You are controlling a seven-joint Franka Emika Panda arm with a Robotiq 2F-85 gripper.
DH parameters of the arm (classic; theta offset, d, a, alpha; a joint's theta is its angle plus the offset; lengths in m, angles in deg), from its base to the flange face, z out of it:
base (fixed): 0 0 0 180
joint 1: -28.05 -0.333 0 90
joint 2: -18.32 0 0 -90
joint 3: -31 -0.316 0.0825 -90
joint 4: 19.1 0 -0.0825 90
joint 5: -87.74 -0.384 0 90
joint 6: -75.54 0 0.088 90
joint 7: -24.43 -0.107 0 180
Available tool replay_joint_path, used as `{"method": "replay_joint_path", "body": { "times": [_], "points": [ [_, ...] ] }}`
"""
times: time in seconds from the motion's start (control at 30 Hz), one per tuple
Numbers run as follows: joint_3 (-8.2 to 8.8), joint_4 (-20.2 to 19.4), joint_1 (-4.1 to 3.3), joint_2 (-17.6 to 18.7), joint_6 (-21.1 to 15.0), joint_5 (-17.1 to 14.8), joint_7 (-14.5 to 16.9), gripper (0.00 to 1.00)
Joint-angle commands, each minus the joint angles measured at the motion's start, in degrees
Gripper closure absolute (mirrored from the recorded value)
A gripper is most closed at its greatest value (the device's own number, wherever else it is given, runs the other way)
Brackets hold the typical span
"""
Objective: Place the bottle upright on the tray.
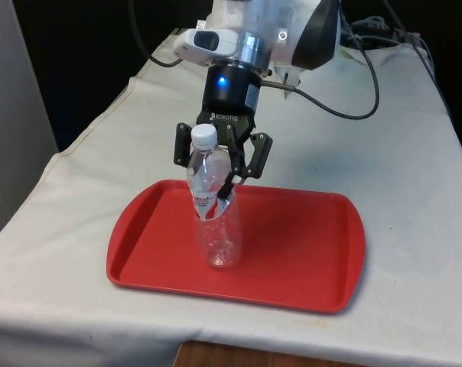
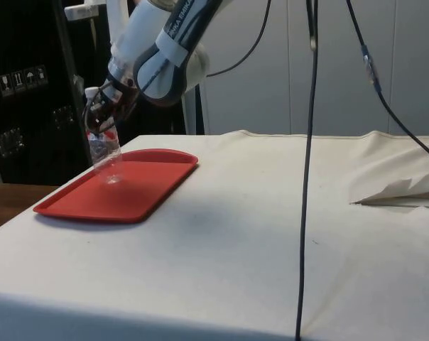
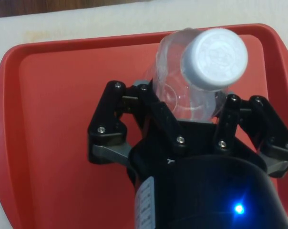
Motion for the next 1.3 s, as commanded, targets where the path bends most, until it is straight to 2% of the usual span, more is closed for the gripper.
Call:
{"method": "replay_joint_path", "body": {
  "times": [0.0, 0.07, 0.1, 0.2, 0.33, 0.8, 0.9, 0.93, 1.07, 1.17, 1.23, 1.27],
  "points": [
    [-0.69, 0.4, 0.4, 0.34, 0.11, -0.17, -0.06, 0.86],
    [-0.06, 0.11, 0.0, 0.17, 0.17, 0.0, -0.11, 0.86],
    [-0.57, 0.4, 0.29, 0.52, 0.0, -0.17, -0.23, 0.86],
    [-0.57, 0.46, 0.29, 0.63, -0.11, -0.17, -0.46, 0.86],
    [-0.06, 0.29, -0.06, 0.57, 0.11, 0.0, -0.52, 0.86],
    [0.17, -0.06, -0.63, 0.86, -1.55, -0.11, -0.69, 0.86],
    [-0.06, 0.0, -0.46, 0.69, -0.92, 0.0, -0.52, 0.86],
    [0.17, -0.11, -0.63, 0.86, -1.89, -0.11, -0.69, 0.86],
    [0.11, -0.23, -0.57, 0.97, -2.41, -0.11, -0.63, 0.86],
    [0.06, -0.23, -0.57, 1.03, -2.46, -0.11, -0.63, 0.77],
    [-0.06, -0.23, -0.46, 0.74, -1.78, 0.0, -0.52, 0.62],
    [0.06, -0.23, -0.57, 1.03, -2.52, -0.11, -0.63, 0.62]
  ]
}}
